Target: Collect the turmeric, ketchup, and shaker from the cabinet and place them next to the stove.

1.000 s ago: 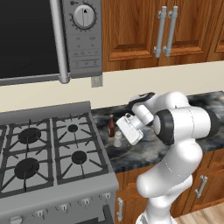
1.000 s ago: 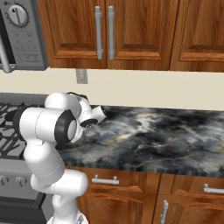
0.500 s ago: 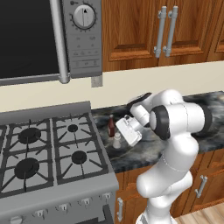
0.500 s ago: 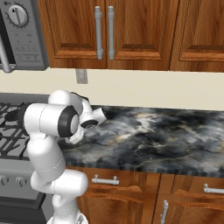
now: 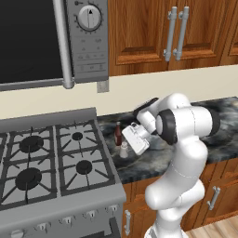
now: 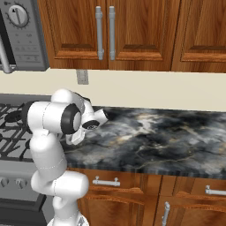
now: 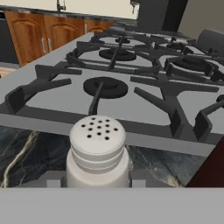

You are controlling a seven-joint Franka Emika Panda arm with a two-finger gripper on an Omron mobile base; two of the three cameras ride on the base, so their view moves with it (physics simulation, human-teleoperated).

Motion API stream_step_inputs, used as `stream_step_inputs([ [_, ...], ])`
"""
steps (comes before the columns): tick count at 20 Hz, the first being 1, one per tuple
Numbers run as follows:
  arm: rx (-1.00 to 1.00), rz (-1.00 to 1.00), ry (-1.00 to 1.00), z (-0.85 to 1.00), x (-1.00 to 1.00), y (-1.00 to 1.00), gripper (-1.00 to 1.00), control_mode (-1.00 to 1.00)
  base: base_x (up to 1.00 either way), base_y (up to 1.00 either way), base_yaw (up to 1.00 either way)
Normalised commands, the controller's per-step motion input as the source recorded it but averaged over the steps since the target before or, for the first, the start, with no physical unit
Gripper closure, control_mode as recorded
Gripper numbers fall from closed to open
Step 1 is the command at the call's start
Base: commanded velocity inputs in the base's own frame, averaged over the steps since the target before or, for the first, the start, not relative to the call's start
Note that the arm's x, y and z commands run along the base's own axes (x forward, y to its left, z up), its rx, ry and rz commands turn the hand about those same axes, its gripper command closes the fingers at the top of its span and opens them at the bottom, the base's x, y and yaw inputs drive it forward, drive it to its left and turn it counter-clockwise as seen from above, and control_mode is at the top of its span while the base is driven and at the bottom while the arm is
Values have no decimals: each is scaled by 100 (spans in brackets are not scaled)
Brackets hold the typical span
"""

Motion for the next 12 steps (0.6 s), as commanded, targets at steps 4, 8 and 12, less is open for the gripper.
stream_step_inputs([
  [4,-1,0,-1,-10,14,0,100,-100,0,0,0],
  [8,-3,0,-3,-16,5,0,100,-100,0,0,0],
  [12,-3,0,-10,-11,0,0,100,-100,0,0,0],
])
